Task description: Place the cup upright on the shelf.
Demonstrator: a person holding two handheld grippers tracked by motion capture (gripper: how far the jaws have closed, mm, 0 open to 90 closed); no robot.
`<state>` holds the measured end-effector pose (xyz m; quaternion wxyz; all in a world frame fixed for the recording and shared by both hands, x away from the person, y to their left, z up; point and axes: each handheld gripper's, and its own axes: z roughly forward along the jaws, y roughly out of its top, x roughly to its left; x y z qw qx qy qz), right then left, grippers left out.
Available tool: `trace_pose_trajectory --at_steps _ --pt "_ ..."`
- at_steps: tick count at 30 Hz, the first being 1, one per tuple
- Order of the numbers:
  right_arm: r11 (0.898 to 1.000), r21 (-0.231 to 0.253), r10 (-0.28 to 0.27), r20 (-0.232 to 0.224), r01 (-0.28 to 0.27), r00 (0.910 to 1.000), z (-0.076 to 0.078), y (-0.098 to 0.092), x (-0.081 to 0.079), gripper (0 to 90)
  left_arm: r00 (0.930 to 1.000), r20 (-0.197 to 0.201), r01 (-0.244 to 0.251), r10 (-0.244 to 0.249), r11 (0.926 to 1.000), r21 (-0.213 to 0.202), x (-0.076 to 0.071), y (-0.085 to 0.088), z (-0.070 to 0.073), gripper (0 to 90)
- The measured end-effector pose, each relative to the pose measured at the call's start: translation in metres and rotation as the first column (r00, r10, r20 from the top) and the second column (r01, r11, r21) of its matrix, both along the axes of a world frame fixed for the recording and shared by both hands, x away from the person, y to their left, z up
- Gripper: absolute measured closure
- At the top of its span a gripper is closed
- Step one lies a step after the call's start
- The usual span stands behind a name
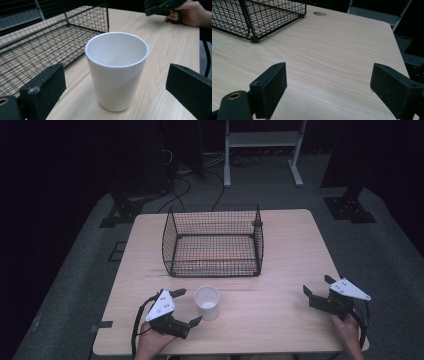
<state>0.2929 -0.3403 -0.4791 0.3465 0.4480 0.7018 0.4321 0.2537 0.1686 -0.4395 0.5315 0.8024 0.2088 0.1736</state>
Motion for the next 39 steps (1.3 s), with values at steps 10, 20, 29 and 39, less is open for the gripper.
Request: trace_pose_trajectory --at_steps 10,20,29,39 --pt "1.0 -0.003 0.002 0.0 -0.002 1.0 0.0 0.0 0.0 13.0 0.9996 -0.012 0.025 -0.024 0.9984 0.05 0.006 -0.011 0.002 2.1" --pt "1.0 -0.006 0.003 0.0 -0.003 1.0 0.0 0.001 0.0 13.1 0.9986 -0.045 0.032 -0.028 0.995 0.095 0.014 -0.019 0.001 2.1" --pt "1.0 -0.007 0.003 0.0 -0.003 1.0 0.0 0.001 0.0 13.1 0.9962 -0.078 0.05 -0.038 0.9878 0.148 0.025 -0.03 0.001 2.1" --pt "1.0 -0.005 0.005 -0.002 -0.005 1.0 0.0 0.001 0.0 13.0 0.9938 -0.104 0.06 -0.039 0.977 0.205 0.034 -0.037 -0.003 5.0"
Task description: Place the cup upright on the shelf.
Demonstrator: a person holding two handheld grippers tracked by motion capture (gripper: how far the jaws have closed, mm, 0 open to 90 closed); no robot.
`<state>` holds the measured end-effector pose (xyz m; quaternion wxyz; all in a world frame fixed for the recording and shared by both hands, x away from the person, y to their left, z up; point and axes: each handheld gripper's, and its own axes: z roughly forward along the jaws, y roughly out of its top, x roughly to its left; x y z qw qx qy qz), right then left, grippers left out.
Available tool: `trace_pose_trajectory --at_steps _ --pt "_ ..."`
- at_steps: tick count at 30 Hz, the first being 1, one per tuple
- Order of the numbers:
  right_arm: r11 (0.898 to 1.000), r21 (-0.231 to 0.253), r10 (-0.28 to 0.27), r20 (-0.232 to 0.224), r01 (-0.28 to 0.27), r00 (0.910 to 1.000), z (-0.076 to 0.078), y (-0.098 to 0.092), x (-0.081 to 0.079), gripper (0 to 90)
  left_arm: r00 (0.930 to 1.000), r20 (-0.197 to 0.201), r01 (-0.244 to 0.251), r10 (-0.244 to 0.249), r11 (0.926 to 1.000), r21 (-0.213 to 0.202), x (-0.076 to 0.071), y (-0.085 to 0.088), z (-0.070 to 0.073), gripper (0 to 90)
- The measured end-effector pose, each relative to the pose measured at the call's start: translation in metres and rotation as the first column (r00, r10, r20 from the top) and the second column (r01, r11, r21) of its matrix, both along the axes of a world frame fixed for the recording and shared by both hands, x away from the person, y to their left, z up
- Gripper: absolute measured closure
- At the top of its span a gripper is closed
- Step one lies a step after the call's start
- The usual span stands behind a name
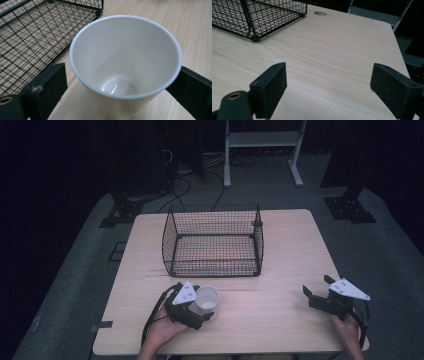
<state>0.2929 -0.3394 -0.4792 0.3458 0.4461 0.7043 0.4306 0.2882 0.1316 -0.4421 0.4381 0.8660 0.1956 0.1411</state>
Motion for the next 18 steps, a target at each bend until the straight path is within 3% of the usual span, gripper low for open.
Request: trace_pose_trajectory --at_steps 5,6,7,11,18 --pt "1.0 0.0 0.0 0.001 0.0 1.0 0.0 0.0 0.0 13.0 0.9998 -0.018 0.013 -0.013 0.9999 0.002 0.004 -0.002 0.001 8.0" --pt "1.0 0.0 0.0 0.001 0.0 1.0 0.0 0.0 0.0 13.0 0.9986 -0.045 0.027 -0.027 0.9996 0.011 0.006 -0.004 0.0 8.1" --pt "1.0 0.0 0.0 0.001 0.0 1.0 0.0 0.0 0.0 13.1 0.9981 -0.048 0.04 -0.039 0.9991 0.017 0.006 -0.004 0.0 10.6" --pt "1.0 0.0 0.0 0.001 0.0 1.0 0.0 0.0 0.0 13.0 0.9976 -0.047 0.053 -0.052 0.9984 0.02 0.007 -0.006 0.001 19.0" --pt "1.0 -0.001 0.0 0.003 0.0 1.0 0.0 0.0 0.0 13.0 0.9972 -0.026 0.07 -0.069 0.997 0.032 0.006 -0.01 0.004 20.4"
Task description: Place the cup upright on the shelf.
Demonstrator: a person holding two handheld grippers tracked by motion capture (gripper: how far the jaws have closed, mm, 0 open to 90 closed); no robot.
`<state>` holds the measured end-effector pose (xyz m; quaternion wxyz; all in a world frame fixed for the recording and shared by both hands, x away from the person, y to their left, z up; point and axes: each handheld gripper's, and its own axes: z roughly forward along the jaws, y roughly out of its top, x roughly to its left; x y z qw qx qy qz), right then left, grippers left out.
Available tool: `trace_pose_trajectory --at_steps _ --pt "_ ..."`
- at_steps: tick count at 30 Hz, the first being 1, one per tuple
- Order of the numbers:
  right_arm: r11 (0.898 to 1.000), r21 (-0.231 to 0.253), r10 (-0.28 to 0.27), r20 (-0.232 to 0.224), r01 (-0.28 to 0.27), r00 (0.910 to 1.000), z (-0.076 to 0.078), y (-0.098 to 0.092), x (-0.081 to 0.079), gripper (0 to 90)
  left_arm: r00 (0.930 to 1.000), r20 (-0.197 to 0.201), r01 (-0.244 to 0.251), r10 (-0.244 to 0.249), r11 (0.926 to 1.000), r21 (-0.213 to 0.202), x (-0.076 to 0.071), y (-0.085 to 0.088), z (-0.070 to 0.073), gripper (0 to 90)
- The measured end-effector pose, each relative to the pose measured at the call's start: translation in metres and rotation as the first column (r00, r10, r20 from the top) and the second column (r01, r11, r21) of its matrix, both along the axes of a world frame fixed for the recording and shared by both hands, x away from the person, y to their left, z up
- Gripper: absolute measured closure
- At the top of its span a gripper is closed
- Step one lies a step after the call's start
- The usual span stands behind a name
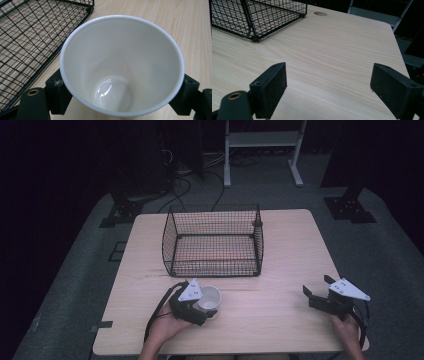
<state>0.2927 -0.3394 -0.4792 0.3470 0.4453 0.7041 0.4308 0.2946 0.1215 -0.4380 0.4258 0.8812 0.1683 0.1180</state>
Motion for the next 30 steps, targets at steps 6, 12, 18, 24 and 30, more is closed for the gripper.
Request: trace_pose_trajectory --at_steps 6,12,18,24,30 --pt "1.0 0.0 0.0 0.0 0.0 1.0 0.0 0.0 0.0 13.0 0.9998 0.015 0.01 -0.009 0.9998 -0.016 0.001 0.001 0.012 20.5" --pt "1.0 0.002 0.001 0.0 -0.001 1.0 0.0 0.0 0.0 13.0 0.9996 0.025 0.017 -0.016 0.9993 -0.032 0.003 0.003 0.026 20.5" --pt "1.0 0.003 -0.001 0.0 0.001 1.0 0.0 -0.001 0.0 13.1 0.9995 0.027 0.018 -0.017 0.9992 -0.036 0.005 0.005 0.036 20.4" --pt "1.0 0.006 -0.002 0.001 0.002 1.0 0.0 -0.001 0.0 13.0 0.9992 0.035 0.019 -0.018 0.9988 -0.044 0.01 0.007 0.047 20.4" --pt "1.0 0.01 -0.006 -0.001 0.006 1.0 0.0 -0.001 0.0 13.0 0.9992 0.033 0.024 -0.023 0.9988 -0.042 0.016 0.009 0.056 20.5"
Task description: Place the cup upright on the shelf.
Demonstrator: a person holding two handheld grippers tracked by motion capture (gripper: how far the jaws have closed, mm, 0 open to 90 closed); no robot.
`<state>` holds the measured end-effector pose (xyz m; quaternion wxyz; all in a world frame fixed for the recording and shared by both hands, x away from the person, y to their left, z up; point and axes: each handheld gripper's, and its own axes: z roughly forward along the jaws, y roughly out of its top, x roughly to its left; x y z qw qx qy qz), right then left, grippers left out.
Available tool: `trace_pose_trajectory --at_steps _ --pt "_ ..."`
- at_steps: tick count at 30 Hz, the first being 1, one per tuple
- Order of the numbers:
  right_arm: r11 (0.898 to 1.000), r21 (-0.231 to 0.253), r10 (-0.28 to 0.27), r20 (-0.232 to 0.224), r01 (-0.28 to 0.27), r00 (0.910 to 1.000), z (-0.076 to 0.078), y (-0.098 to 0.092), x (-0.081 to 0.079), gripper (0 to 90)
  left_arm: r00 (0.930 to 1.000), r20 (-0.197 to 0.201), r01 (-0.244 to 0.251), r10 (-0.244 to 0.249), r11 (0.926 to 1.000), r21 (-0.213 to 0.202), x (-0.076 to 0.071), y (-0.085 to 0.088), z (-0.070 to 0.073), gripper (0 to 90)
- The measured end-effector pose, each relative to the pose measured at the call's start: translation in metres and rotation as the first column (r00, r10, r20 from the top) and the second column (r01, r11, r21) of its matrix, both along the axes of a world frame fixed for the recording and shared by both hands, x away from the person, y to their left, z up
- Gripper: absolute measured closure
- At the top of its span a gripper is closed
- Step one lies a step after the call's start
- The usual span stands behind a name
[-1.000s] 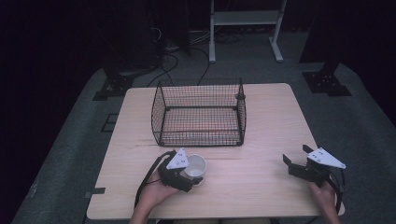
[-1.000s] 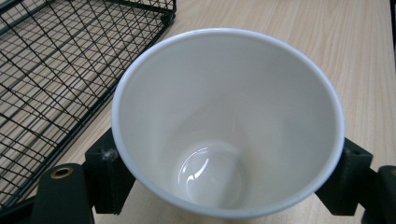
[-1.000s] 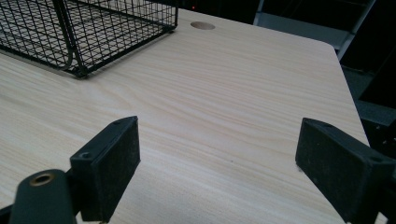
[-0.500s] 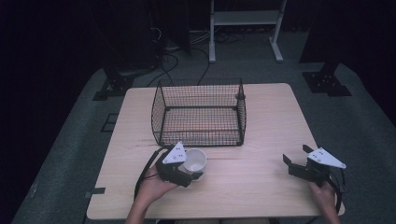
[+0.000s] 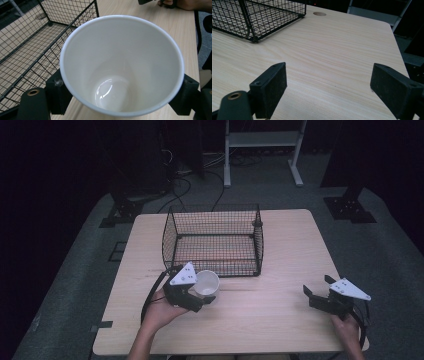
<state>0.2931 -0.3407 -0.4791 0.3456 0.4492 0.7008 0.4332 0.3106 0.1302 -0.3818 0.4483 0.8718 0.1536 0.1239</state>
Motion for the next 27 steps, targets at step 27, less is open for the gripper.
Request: trace_pose_trajectory --at_steps 27 --pt "1.0 0.018 -0.01 -0.004 0.01 0.9999 0.0 -0.002 0.0 13.0 0.9995 -0.025 0.018 -0.018 0.9998 0.0 0.032 0.002 0.041 20.5"
